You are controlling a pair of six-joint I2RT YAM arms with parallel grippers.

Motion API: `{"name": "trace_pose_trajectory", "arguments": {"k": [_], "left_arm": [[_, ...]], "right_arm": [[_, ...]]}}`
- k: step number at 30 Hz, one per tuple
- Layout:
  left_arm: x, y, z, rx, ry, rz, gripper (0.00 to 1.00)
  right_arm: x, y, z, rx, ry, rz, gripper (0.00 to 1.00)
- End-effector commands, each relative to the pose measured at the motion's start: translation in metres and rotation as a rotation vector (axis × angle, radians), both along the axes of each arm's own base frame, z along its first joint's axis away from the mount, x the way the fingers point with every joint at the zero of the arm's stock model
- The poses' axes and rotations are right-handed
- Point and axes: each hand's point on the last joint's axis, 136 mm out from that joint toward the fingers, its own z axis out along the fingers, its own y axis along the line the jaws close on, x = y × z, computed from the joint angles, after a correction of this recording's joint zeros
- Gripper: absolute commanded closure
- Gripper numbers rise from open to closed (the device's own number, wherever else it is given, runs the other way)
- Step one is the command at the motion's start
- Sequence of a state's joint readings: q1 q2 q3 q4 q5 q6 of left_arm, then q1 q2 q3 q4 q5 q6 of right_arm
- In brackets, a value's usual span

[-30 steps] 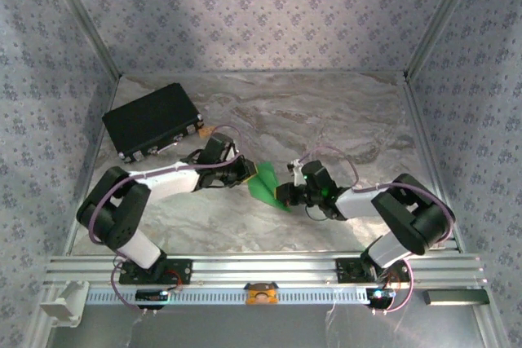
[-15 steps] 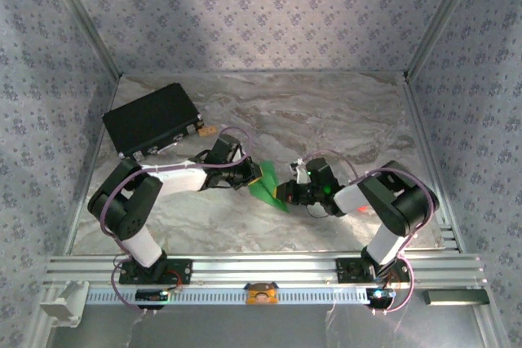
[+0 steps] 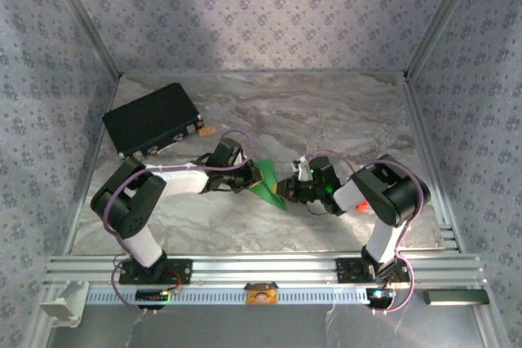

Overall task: Fold a paper plane with a square sheet of paper (pick it up from the middle)
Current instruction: Fourth fold the wing at the center of the table.

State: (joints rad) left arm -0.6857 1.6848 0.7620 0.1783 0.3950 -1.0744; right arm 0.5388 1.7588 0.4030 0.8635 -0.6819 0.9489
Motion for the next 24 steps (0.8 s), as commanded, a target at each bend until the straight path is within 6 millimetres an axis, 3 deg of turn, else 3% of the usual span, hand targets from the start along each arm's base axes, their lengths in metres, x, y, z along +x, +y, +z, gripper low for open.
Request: {"name": "trace_pose_trajectory", "arguments": {"k": [1, 12, 24], "left_arm": [[0.000, 0.002, -0.010, 0.018, -0.001, 0.015, 0.94], [-0.008, 0.015, -0.043, 0.120, 0.054, 0.004, 0.97], [-0.008, 0.020, -0.050, 0.154, 0.060, -0.012, 0.97]], "right_arm": [[0.000, 0.000, 0.000, 0.023, 0.026, -0.005, 1.00], [0.001, -0.003, 0.000, 0.029, 0.041, -0.011, 1.00], [0.003, -0.009, -0.006, 0.024, 0.054, -0.017, 1.00]]}}
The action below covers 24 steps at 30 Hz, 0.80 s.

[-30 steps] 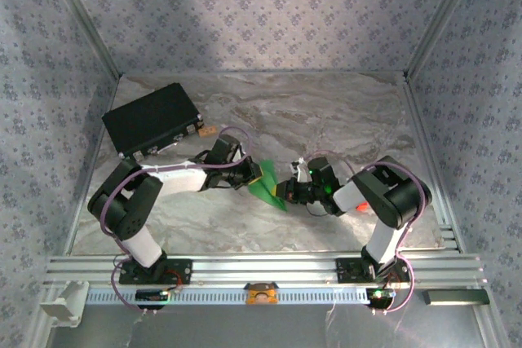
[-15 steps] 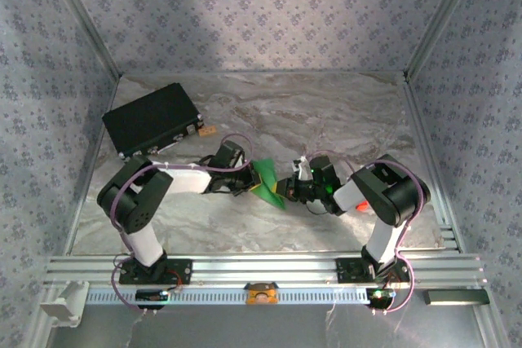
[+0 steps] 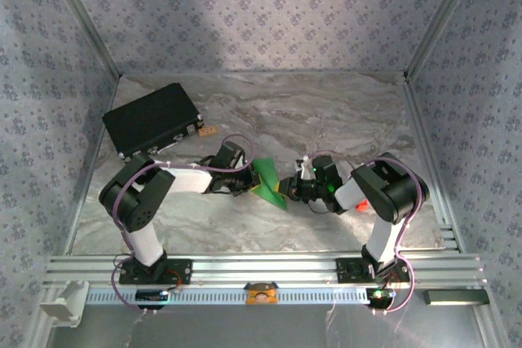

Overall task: Fold a paper plane with a square sheet of paper (pick it up from the middle)
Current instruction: Fourth fold the wing at the center of the table.

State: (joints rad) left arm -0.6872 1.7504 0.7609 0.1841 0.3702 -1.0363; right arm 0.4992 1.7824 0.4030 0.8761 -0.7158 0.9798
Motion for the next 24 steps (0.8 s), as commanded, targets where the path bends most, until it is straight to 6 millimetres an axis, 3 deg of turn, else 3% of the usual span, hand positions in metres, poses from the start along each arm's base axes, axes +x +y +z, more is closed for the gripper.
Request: {"name": "trace_pose_trajectory", "arguments": {"k": [1, 12, 24], "left_arm": [[-0.007, 0.015, -0.024, 0.092, 0.049, 0.001, 0.97], [-0.003, 0.010, -0.013, 0.068, 0.022, -0.014, 0.96], [0.015, -0.012, 0.048, -0.059, -0.121, -0.050, 0.92]], "right_arm": [[-0.002, -0.002, -0.002, 0.007, 0.008, 0.007, 1.00], [-0.004, -0.005, -0.019, -0.023, 0.052, -0.006, 1.00], [-0.006, -0.014, -0.031, -0.065, 0.085, -0.037, 1.00]]}}
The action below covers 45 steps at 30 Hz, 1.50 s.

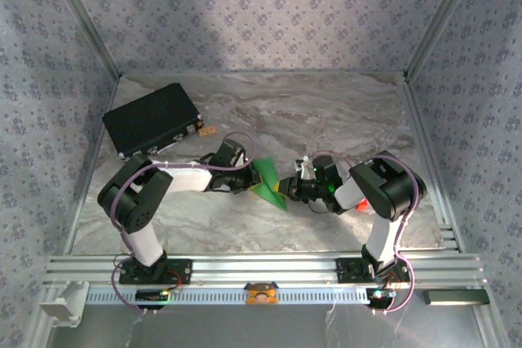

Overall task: Fold a paper plane with a square sheet of paper (pick it up from the middle)
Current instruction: Fourth fold the wing at the center of the table.

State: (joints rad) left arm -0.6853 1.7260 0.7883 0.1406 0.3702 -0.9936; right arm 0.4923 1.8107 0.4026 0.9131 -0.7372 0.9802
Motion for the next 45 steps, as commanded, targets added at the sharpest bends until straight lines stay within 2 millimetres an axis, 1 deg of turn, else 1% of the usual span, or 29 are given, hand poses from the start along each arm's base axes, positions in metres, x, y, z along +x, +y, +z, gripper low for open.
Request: {"name": "trace_pose_trajectory", "arguments": {"k": [1, 3, 5, 10, 14, 21, 30, 37, 45], "left_arm": [[0.012, -0.012, 0.039, -0.075, -0.094, -0.026, 0.91], [0.015, -0.017, 0.045, -0.100, -0.109, -0.036, 0.91], [0.017, -0.022, 0.046, -0.113, -0.111, -0.048, 0.91], [0.022, -0.031, 0.040, -0.136, -0.095, -0.062, 0.92], [0.025, -0.036, 0.031, -0.138, -0.078, -0.064, 0.92], [0.030, -0.037, 0.015, -0.125, -0.053, -0.049, 0.92], [0.032, -0.034, 0.005, -0.102, -0.036, -0.043, 0.92], [0.031, -0.033, -0.003, -0.082, -0.014, -0.044, 0.93], [0.026, -0.028, -0.020, -0.046, 0.028, -0.040, 0.94]], "right_arm": [[-0.006, -0.014, -0.029, -0.080, 0.087, -0.046, 1.00], [-0.006, -0.015, -0.029, -0.083, 0.088, -0.052, 1.00], [-0.007, -0.016, -0.031, -0.090, 0.091, -0.054, 1.00], [-0.006, -0.018, -0.032, -0.095, 0.094, -0.064, 1.00], [-0.006, -0.020, -0.033, -0.098, 0.098, -0.072, 1.00], [-0.006, -0.021, -0.033, -0.099, 0.101, -0.074, 1.00], [-0.006, -0.021, -0.035, -0.109, 0.108, -0.074, 1.00], [-0.008, -0.022, -0.036, -0.116, 0.115, -0.072, 1.00], [-0.008, -0.022, -0.036, -0.118, 0.115, -0.072, 1.00]]}}
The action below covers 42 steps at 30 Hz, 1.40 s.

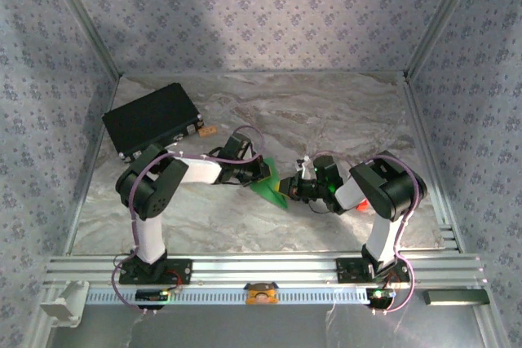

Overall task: Fold a paper plane with a square sheet of paper (pick it up from the middle)
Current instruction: Fourth fold the wing at the center of the table.

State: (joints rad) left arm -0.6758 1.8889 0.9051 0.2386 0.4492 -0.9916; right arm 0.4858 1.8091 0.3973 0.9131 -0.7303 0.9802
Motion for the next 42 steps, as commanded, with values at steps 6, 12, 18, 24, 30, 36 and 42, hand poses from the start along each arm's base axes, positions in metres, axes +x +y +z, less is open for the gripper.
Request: {"name": "trace_pose_trajectory", "arguments": {"k": [6, 12, 18, 24, 30, 36, 42], "left_arm": [[-0.003, 0.006, -0.017, 0.047, 0.040, -0.003, 0.95], [-0.004, 0.007, -0.019, 0.047, 0.041, -0.002, 0.95], [-0.005, 0.007, -0.019, 0.047, 0.042, -0.003, 0.96], [-0.005, 0.008, -0.020, 0.046, 0.043, -0.003, 0.96], [-0.005, 0.007, -0.019, 0.043, 0.043, -0.004, 0.96], [-0.005, 0.008, -0.021, 0.046, 0.044, -0.003, 0.96], [-0.006, 0.009, -0.021, 0.046, 0.046, -0.002, 0.96]], "right_arm": [[-0.008, -0.017, -0.025, -0.102, 0.098, -0.053, 0.96], [-0.019, -0.017, -0.016, -0.162, 0.078, 0.008, 0.86], [-0.030, -0.015, -0.013, -0.179, 0.072, 0.062, 0.77], [-0.038, -0.014, -0.015, -0.206, 0.081, 0.104, 0.76], [-0.043, -0.023, -0.026, -0.272, 0.096, 0.104, 0.80], [-0.044, -0.021, -0.023, -0.260, 0.100, 0.114, 0.84], [-0.050, -0.024, -0.018, -0.279, 0.096, 0.127, 0.79]]}}
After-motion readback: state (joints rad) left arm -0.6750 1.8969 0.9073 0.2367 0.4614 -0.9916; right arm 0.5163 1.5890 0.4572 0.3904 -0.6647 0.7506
